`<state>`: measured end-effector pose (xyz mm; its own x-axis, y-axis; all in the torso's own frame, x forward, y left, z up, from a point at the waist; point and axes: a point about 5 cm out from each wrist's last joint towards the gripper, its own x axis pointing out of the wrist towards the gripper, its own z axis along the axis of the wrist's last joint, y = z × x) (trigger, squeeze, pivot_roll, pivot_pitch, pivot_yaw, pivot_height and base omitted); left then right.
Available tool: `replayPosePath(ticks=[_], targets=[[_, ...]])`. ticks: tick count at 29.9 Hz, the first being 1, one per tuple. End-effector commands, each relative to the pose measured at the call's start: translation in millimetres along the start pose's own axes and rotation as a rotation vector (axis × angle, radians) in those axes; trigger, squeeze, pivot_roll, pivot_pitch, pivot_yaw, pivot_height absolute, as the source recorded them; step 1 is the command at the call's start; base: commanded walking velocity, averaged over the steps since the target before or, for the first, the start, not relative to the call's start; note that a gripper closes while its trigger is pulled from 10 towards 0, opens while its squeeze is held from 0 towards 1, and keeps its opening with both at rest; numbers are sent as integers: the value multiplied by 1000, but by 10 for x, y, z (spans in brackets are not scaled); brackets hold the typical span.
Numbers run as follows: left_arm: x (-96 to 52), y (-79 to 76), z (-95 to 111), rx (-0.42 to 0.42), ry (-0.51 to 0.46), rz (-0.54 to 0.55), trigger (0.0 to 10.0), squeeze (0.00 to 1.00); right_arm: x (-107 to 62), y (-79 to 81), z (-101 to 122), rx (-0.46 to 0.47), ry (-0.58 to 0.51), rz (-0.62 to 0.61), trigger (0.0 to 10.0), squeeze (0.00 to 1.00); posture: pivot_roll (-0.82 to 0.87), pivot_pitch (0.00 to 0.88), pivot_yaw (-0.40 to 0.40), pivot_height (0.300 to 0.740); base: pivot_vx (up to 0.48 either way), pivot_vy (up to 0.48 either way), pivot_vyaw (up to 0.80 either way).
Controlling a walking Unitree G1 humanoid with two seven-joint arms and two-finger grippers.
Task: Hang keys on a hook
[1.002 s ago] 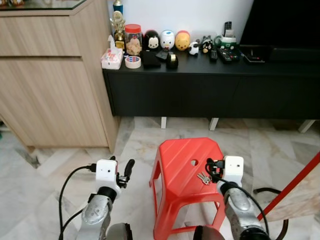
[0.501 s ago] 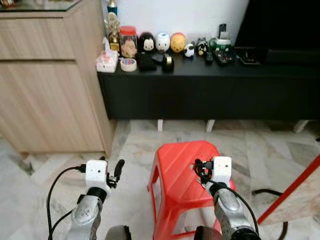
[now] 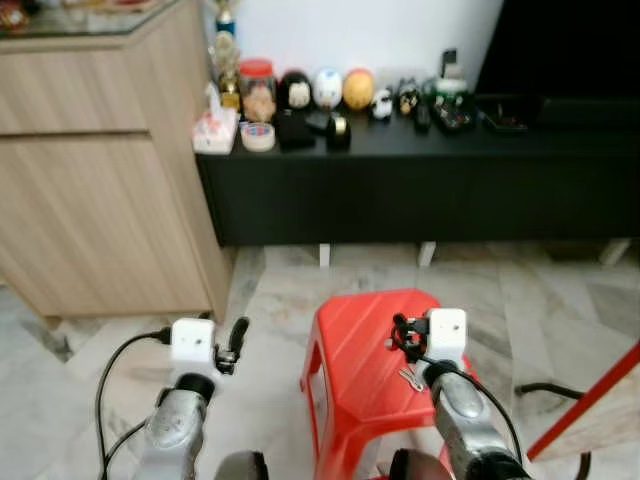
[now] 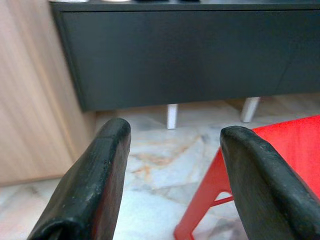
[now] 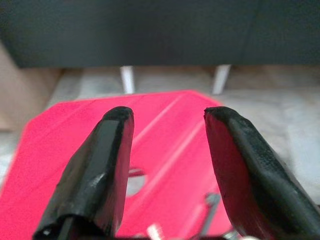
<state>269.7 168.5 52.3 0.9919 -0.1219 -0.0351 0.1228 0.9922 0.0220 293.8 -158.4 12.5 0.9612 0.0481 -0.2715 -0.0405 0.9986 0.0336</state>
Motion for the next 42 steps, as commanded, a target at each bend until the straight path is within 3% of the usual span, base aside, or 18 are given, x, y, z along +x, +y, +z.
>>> replayPosePath(ticks=[1,7,11,13,17,21,24,27,29,37,38,39,40,42], targets=[[-9,88,4,20,6,23,10000,0,22,83,33,5,-13,20,10000,0,113,0,-46,598,304,0,0],[-19,94,-24,24,18,30,10000,0,3,40,2,-6,5,17,10000,0,111,0,-52,598,45,0,0],[-24,106,-31,25,22,36,10000,0,-82,-24,-119,-179,65,74,10000,0,111,0,-55,598,0,0,0],[-24,117,-41,26,26,38,10000,0,-129,-158,-134,-280,73,76,10000,0,95,0,-56,598,0,0,0],[-18,123,-46,26,28,42,10000,0,-149,-323,-110,-329,92,39,10000,0,90,0,-57,598,0,0,0],[-7,120,-46,26,28,45,10000,0,-116,-438,-93,-49,146,-114,10000,0,83,0,-60,598,0,0,0],[-5,122,-49,25,28,49,10000,0,-81,-334,-137,204,199,-172,10000,0,86,0,-64,598,0,0,0],[-12,132,-52,25,27,53,10000,0,-60,-255,-170,334,231,-203,10000,0,95,0,-64,598,0,0,0],[-16,137,-52,26,27,54,10000,0,-54,-242,-166,353,236,-204,10000,0,95,0,-64,598,0,0,0],[-31,168,-64,31,32,65,10000,0,-40,-353,-115,137,284,-138,10000,0,90,0,-65,598,0,0,0],[-27,161,-66,30,32,64,10000,0,-36,-372,-99,35,287,-100,10000,0,90,0,-65,598,0,0,0],[-27,161,-66,30,32,64,10000,0,-36,-372,-99,35,287,-100,10000,0,90,0,-65,598,0,0,0],[-23,155,-65,29,32,62,10000,0,-31,-372,-75,-95,281,-57,10000,0,88,0,-65,598,0,0,0],[-19,146,-64,28,32,60,10000,0,-26,-353,-50,-225,277,19,10000,0,88,0,-65,598,0,0,0]])
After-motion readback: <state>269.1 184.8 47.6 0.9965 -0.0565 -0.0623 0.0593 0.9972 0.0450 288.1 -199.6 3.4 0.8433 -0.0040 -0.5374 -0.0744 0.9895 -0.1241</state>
